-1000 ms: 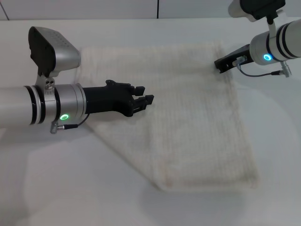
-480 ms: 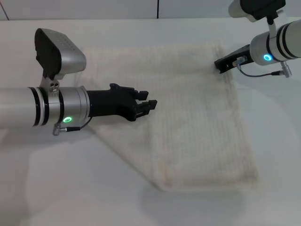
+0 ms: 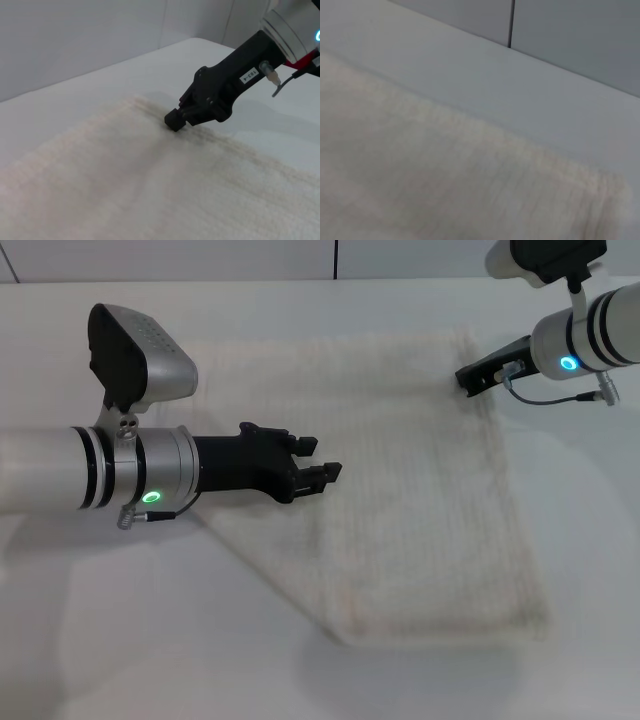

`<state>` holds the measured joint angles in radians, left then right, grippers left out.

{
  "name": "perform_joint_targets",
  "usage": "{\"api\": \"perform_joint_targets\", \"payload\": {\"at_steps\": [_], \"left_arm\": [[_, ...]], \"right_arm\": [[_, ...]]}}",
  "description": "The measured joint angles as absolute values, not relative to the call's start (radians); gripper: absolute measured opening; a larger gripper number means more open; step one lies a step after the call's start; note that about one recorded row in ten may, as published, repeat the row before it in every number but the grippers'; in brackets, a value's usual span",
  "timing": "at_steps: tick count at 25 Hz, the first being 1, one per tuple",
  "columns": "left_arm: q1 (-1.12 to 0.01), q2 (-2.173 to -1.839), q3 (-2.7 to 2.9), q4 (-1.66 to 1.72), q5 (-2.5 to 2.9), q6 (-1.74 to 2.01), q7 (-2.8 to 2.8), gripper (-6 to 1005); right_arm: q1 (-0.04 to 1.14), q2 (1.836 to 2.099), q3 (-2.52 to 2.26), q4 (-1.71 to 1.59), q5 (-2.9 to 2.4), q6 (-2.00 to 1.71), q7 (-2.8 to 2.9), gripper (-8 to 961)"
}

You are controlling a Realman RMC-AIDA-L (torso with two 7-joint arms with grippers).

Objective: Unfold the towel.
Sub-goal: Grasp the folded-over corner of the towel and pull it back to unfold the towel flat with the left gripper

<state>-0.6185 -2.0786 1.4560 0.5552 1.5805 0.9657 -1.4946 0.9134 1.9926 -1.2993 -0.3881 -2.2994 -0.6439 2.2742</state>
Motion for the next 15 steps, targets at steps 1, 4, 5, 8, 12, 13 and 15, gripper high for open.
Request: {"api": "perform_joint_targets", "payload": {"at_steps": [1,4,5,8,12,13,15], "left_arm": [[-0.618,-2.079,1.456,0.555,1.581,0.966,-1.495,450],[-0.62,-2.079,1.457,0.555,1.576,0.954,-1.495,452],[-0.62,-2.079,1.458,0.555,1.576,0.951,-1.495,453],[-0.62,-2.079,1.464,0.554,1.575,0.945,-1.496,520],[-0.634,-2.08,1.495,0.539,1.562,0.924,-1.498,630],[-0.634,-2.08,1.495,0.539,1.562,0.924,-1.498,660],[-0.639,-2.08,1.516,0.534,1.543,0.91,-1.502,718]], "right_arm": [[0.913,1.993,-1.299,-0.388,-2.299,-0.644,2.274,-1],[0.913,1.994,-1.299,-0.388,-2.299,-0.645,2.273,-1],[0.913,1.994,-1.299,-0.388,-2.299,-0.645,2.273,-1],[0.913,1.995,-1.299,-0.388,-2.299,-0.646,2.273,-1],[0.914,1.996,-1.299,-0.388,-2.299,-0.645,2.273,-1],[0.914,1.996,-1.299,-0.388,-2.299,-0.645,2.273,-1],[0.915,1.996,-1.299,-0.388,-2.299,-0.644,2.273,0]]}}
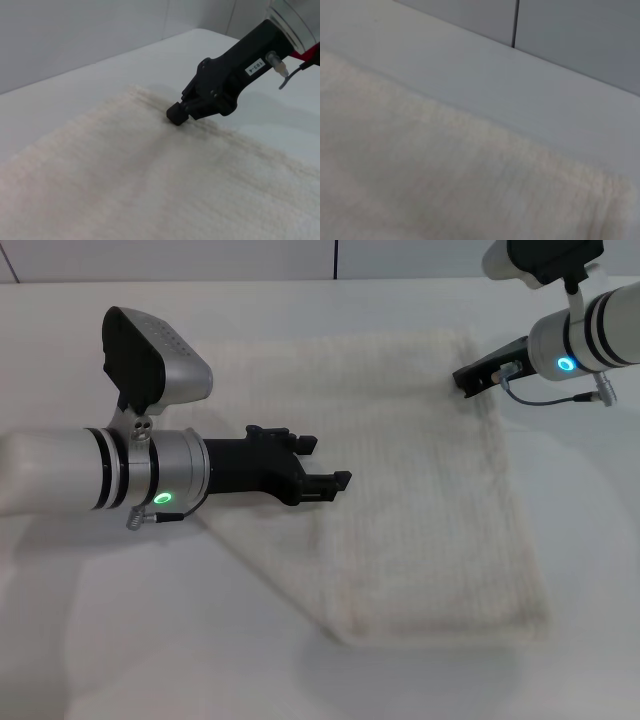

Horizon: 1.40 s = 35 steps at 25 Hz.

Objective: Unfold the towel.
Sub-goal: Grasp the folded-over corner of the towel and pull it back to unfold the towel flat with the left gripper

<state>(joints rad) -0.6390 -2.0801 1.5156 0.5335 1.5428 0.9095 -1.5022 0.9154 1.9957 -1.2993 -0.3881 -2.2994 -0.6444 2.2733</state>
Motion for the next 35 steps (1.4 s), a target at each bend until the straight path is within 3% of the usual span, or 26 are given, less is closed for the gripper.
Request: {"api": "perform_joint_targets", "payload": {"at_steps": [16,29,35], "left_arm": [[-0.636,-2.08,1.525,0.532,1.538,0.897,-1.503,697],[-0.638,-2.08,1.559,0.532,1.543,0.908,-1.501,108],[-0.635,-2.079,1.56,0.537,1.543,0.918,-1.502,80]], "right_arm": [[0.917,1.996,-1.299,-0.388,-2.299,-0.644,2.273,0],[0.917,1.996,-1.299,-0.388,-2.299,-0.644,2.273,0],[0.915,1.996,-1.301,-0.388,-2.299,-0.646,2.273,0]]}}
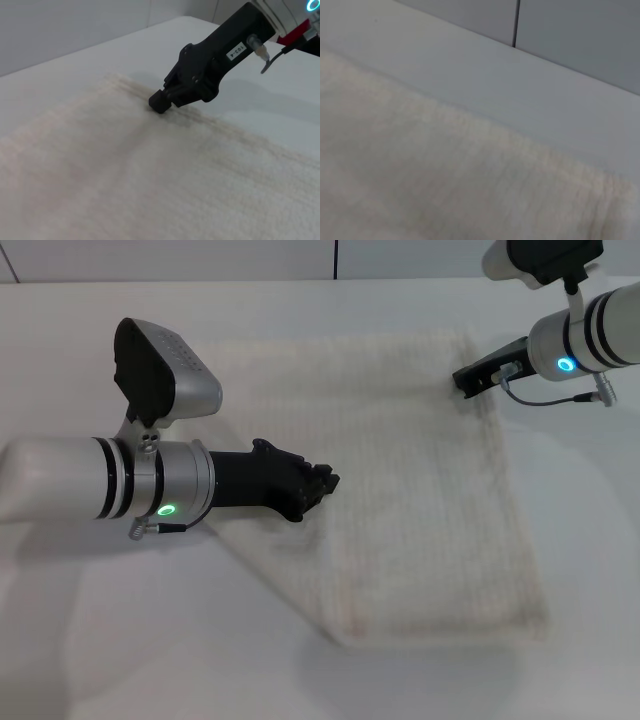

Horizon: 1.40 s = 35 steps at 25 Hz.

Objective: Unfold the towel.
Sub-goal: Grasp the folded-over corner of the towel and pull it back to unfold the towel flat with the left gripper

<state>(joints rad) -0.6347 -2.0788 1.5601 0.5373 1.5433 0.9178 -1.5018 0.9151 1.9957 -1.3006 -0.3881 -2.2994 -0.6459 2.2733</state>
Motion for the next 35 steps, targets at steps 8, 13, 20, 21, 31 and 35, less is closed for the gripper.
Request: {"api": "perform_joint_targets", "payload": {"at_steps": [8,13,20,21,31,35], "left_arm": [[-0.629,-2.076,1.556,0.542,1.543,0.938,-1.499,42],[-0.618,-2.072,1.55,0.56,1.538,0.967,-1.495,25],[-0.558,-2.056,1.489,0.632,1.579,1.092,-1.503,24],[-0.534,-2.05,1.45,0.66,1.59,1.134,-1.503,24],[-0.393,-2.01,1.325,0.792,1.611,1.357,-1.49,25],[-0.379,-1.998,1.317,0.792,1.611,1.394,-1.483,25]], "right_arm": [[0.914,1.996,-1.304,-0.388,-2.299,-0.646,2.273,0],[0.913,1.996,-1.3,-0.388,-2.299,-0.647,2.273,-1],[0.913,1.996,-1.301,-0.388,-2.299,-0.651,2.273,-1],[0.913,1.996,-1.302,-0.388,-2.299,-0.651,2.273,-1],[0.913,1.992,-1.299,-0.39,-2.299,-0.652,2.274,-1],[0.913,1.991,-1.299,-0.391,-2.299,-0.652,2.274,-1]]}}
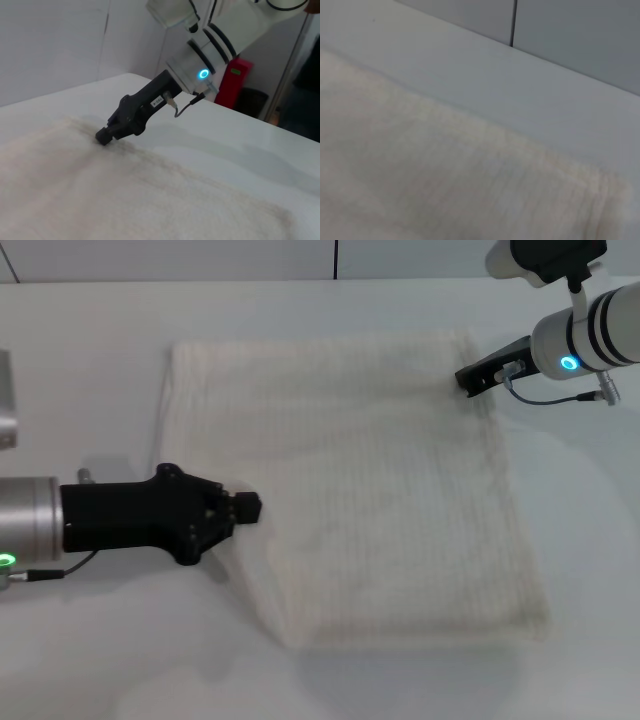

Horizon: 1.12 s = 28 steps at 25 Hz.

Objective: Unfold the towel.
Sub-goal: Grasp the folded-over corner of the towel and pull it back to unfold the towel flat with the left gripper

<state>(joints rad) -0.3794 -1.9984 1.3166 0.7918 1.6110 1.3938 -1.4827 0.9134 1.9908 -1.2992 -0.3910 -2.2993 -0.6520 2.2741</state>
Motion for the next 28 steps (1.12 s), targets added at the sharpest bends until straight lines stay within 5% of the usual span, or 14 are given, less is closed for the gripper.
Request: {"api": "perform_joint_targets", "payload": {"at_steps": [28], "left_arm": [[-0.278,-1.963,1.195,0.781,1.611,1.548,-1.45,26]], "right_arm": [[0.916,1.988,-1.299,-0.388,-2.301,-0.652,2.276,-1]]}}
